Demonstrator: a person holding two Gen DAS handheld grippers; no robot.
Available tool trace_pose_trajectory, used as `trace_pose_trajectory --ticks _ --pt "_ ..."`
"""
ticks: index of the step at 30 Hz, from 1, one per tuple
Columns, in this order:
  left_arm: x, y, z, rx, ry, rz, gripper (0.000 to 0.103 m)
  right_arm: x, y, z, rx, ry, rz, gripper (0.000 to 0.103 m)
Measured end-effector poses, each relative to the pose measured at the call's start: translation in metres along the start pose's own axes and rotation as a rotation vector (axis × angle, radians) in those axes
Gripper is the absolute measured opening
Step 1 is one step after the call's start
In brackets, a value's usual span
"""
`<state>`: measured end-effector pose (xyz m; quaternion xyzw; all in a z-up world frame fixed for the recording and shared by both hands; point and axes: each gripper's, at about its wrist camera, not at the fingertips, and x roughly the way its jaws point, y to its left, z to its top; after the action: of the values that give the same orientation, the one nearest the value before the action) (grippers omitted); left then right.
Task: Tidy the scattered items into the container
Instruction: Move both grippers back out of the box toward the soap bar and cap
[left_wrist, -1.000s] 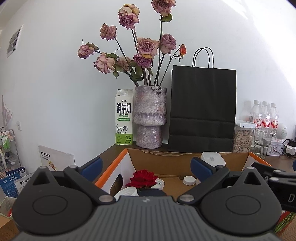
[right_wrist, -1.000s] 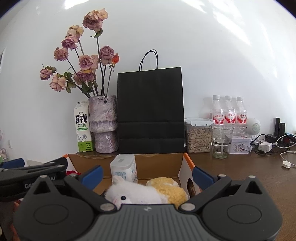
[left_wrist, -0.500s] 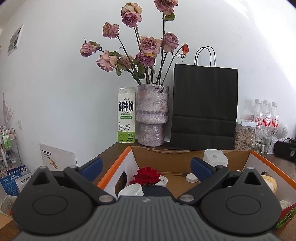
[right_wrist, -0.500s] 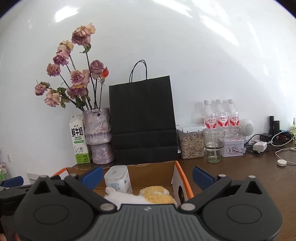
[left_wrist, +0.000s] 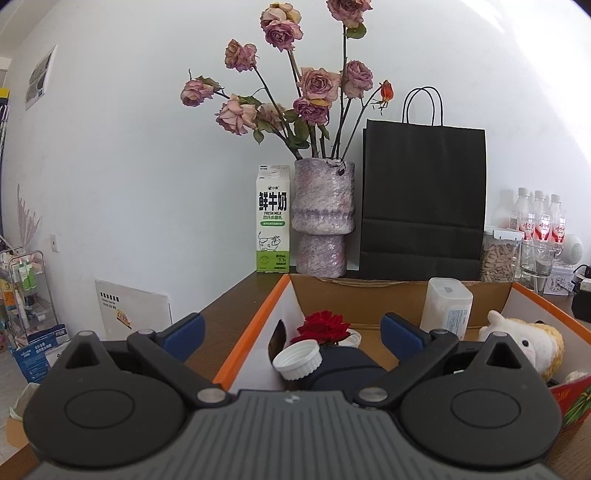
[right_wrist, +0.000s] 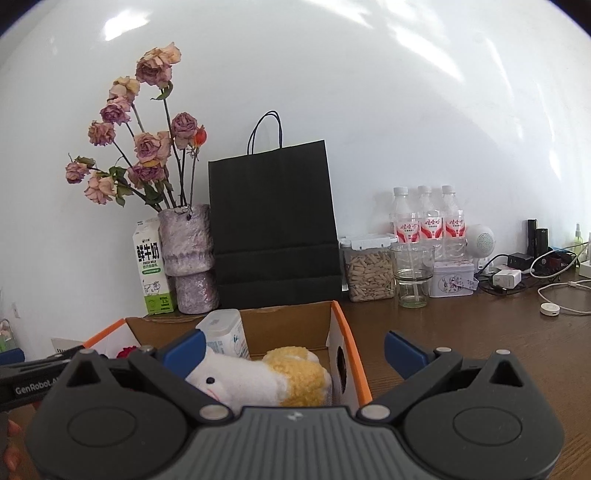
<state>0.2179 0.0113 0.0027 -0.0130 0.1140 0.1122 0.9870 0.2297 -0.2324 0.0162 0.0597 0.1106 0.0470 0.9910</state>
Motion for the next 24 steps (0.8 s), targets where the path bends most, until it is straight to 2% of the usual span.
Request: trace_pose_trajectory --ticks 16,24 --pt "-0.029 0.007 -0.014 0.054 0.002 -0.003 0.103 -0.029 0.008 -0.026 -0.063 0.025 -0.031 0.103" --pt "-0.037 0.017 -0.022 0.034 0.072 -0.031 0.103 -0.042 0.012 -0.034 -0.083 0.056 -0.023 0.103"
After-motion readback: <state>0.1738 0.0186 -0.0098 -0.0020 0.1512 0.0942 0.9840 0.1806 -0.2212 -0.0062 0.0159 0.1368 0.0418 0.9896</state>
